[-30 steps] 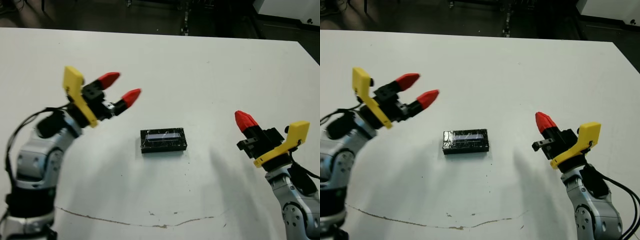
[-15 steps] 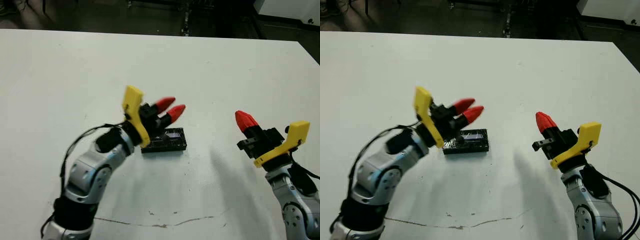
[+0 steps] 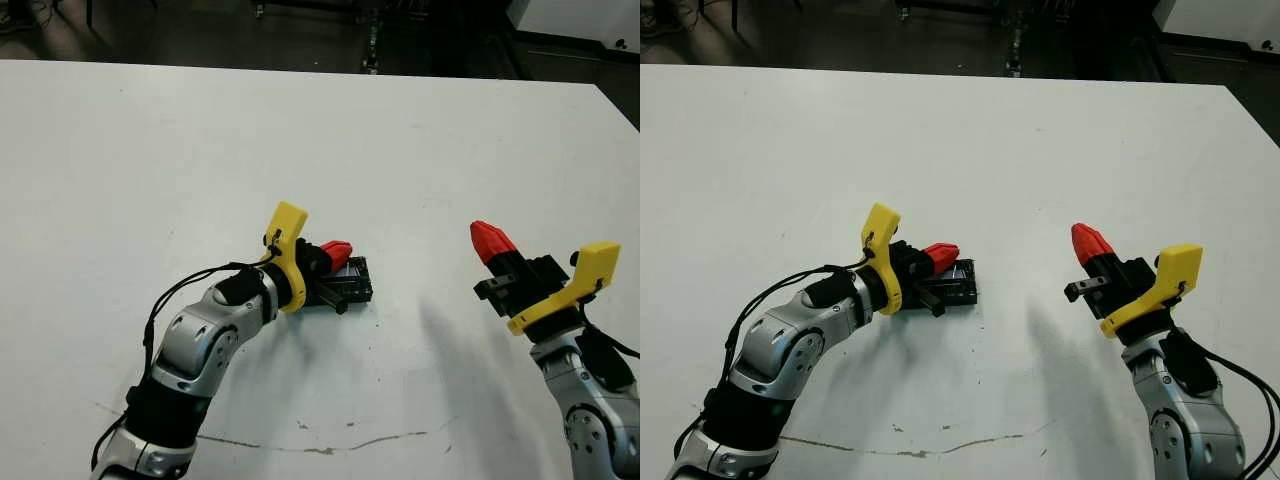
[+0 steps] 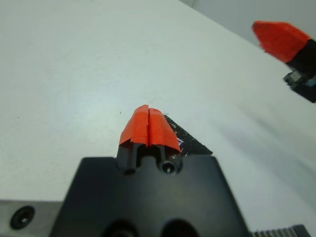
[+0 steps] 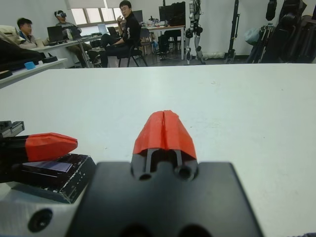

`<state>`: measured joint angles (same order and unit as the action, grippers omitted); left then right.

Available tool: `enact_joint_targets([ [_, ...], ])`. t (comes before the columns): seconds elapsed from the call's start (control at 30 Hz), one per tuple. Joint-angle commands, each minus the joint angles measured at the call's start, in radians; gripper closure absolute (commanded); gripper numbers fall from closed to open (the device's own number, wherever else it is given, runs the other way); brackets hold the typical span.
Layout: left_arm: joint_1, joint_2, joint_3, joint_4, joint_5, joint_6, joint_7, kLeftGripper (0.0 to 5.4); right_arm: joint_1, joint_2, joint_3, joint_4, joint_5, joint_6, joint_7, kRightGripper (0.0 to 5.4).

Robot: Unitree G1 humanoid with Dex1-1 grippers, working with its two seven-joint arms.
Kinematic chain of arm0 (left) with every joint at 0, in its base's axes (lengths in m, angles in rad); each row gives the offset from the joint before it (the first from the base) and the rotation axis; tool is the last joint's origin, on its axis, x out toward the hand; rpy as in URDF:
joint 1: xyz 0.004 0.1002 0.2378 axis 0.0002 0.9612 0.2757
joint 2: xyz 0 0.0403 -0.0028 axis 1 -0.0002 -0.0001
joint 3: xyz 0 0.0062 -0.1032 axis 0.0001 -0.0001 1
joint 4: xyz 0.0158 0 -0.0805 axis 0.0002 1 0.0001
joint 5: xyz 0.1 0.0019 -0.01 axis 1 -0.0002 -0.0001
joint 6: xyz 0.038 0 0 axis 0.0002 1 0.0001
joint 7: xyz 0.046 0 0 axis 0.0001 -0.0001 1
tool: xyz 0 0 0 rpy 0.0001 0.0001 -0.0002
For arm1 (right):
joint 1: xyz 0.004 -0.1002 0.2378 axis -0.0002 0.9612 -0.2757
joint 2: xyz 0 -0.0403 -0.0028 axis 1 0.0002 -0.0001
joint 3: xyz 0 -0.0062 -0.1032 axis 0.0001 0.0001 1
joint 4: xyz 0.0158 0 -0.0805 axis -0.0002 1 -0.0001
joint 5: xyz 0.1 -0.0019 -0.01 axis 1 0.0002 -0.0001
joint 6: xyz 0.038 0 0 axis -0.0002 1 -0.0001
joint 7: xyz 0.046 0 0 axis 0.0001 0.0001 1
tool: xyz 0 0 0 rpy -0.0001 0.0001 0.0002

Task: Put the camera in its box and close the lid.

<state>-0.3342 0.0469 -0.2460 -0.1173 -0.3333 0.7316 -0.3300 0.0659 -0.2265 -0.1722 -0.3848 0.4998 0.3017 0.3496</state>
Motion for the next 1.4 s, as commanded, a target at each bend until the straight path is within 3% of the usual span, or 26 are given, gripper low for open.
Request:
enact_joint_targets([
  [0.03,0.058,0.053,-0.029,0.075,0.056,0.066,0.015,5.37,0.001,-0.007,-0.007,-0.002,0.004,0.01,-0.004,5.4],
  [0.3,0.093,0.112,-0.09,0.106,0.096,0.051,-0.024,5.37,0.002,-0.008,-0.004,0.002,-0.001,0.011,-0.005,5.4],
  [0.63,0.109,0.093,-0.067,0.041,0.065,0.089,-0.011,5.37,0.01,-0.003,-0.007,-0.001,0.001,0.009,-0.007,5.4],
  [0.77,0.124,0.061,0.01,-0.036,-0.019,0.066,-0.033,5.37,0.011,-0.004,-0.005,0.0,-0.004,0.004,-0.006,5.4],
  [0.93,0.147,0.044,0.089,-0.158,-0.077,-0.017,-0.031,5.37,0.011,-0.001,-0.005,0.0,0.003,0.007,-0.006,5.4],
  [1.07,0.172,0.016,0.163,-0.244,-0.073,-0.148,0.005,5.37,0.013,0.0,-0.002,-0.006,-0.01,0.002,-0.014,5.4],
  [1.3,0.203,-0.02,0.227,-0.185,0.101,-0.589,0.112,5.37,0.005,0.01,-0.002,0.012,-0.019,-0.025,-0.011,5.4],
  [1.4,0.205,-0.043,0.256,-0.127,0.134,-0.734,0.149,5.37,-0.001,0.029,-0.005,0.02,-0.023,-0.045,-0.021,5.4],
])
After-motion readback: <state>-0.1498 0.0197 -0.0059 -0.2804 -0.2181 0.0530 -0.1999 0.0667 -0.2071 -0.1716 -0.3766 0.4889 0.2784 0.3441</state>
